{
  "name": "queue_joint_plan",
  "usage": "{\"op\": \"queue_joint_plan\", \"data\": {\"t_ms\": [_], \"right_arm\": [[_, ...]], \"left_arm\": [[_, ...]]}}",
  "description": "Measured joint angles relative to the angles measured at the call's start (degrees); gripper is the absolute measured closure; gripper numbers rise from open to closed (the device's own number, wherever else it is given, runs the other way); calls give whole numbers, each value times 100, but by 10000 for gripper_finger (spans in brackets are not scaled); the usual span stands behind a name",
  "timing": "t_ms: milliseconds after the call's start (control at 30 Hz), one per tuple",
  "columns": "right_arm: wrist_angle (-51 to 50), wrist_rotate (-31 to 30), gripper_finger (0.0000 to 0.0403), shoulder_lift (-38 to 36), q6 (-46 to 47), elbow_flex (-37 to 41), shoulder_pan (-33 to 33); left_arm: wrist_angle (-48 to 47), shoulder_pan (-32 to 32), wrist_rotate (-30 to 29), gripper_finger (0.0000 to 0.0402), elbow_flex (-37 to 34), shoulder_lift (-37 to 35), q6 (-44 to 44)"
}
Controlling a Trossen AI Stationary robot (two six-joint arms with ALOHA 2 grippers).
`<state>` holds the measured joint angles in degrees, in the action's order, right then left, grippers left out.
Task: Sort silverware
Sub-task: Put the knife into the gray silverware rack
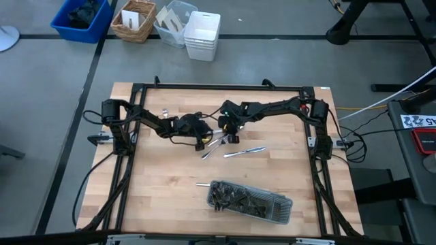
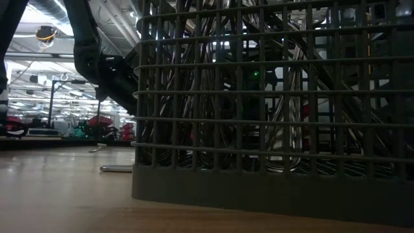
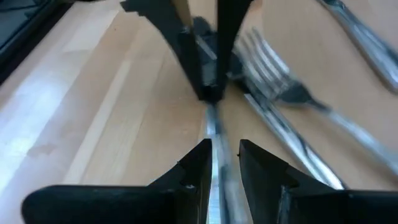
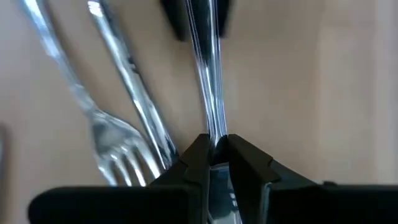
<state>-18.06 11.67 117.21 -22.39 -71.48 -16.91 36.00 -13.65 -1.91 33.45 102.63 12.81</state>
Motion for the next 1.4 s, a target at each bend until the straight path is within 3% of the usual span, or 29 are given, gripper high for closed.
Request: {"op": "queue_joint_plan", "data": {"t_ms": [133,567,933,1400], "right_arm": [[30,293,348,2,4,2,-2],[101,360,347,4,595,2,-7],[148,897,347,13,913,2,-9],[450,883,347,26,871,12,7]], "left_arm": [[-186,0,20,327,0,0,158],[-170,99,138,327,9,-7,105],[-239,103,216,327,9,-7,261],[-319,87,433,327,15,193,236]]}}
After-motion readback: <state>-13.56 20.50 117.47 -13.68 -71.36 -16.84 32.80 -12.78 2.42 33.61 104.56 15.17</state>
